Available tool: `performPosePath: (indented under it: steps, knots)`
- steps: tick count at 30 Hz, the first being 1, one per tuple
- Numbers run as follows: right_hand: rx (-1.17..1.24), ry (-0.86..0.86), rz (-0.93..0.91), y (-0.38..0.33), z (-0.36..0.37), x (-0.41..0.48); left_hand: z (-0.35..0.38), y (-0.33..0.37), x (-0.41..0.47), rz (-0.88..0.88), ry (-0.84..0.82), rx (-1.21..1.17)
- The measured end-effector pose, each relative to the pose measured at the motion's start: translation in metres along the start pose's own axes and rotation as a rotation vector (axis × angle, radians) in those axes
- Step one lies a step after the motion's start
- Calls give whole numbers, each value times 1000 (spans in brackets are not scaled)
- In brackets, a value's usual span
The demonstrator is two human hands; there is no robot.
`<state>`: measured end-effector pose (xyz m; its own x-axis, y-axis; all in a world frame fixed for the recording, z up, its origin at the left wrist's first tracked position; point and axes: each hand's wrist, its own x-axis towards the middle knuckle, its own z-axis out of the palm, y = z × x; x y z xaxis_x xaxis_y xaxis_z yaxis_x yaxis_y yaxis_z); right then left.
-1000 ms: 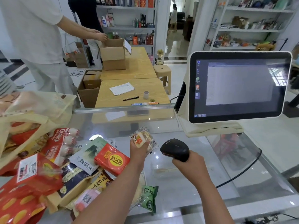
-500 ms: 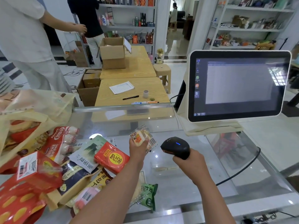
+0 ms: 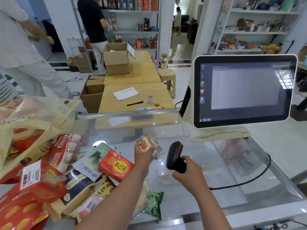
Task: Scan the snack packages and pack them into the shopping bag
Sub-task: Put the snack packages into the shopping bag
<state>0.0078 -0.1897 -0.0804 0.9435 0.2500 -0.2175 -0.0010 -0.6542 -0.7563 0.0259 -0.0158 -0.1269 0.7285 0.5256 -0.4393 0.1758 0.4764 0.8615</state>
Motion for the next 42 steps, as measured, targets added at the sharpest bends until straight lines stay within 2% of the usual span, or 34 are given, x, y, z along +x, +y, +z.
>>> performPosePath:
  steps: [4, 8, 12, 14, 16, 21, 29, 32, 34, 37, 40, 42]
  knots:
    - [-114, 33, -6, 6, 11, 5, 3, 8, 1, 21, -21, 1]
    - [-119, -10, 24, 6, 14, 6, 3, 20, -2, 44, -30, -6]
    - [-176, 166, -137, -14, 17, 7, 1, 41, -10, 18, -84, -156]
    - [-28, 188, -217, -40, 21, 7, -1, 52, -13, 33, -122, -214]
    - [118, 134, -252, -70, 27, 10, -5, 65, -19, 85, -153, -227]
    - [313, 2, -362, -136, 52, 23, -29, 106, -39, 159, -208, -212]
    - [718, -124, -351, -202, 101, 22, -93, 172, -76, 315, -156, -163]
    - [821, -235, -258, -223, 120, 20, -127, 198, -89, 441, -24, -79]
    - [826, -301, -213, -236, 131, 17, -158, 212, -96, 559, 148, -22]
    - [841, -337, -179, -251, 144, 10, -216, 221, -98, 693, 493, 332]
    - [846, -372, -186, -266, 156, 0, -275, 212, -85, 567, 748, 771]
    - [842, -402, -169, -280, 166, -10, -308, 203, -72, 415, 811, 973]
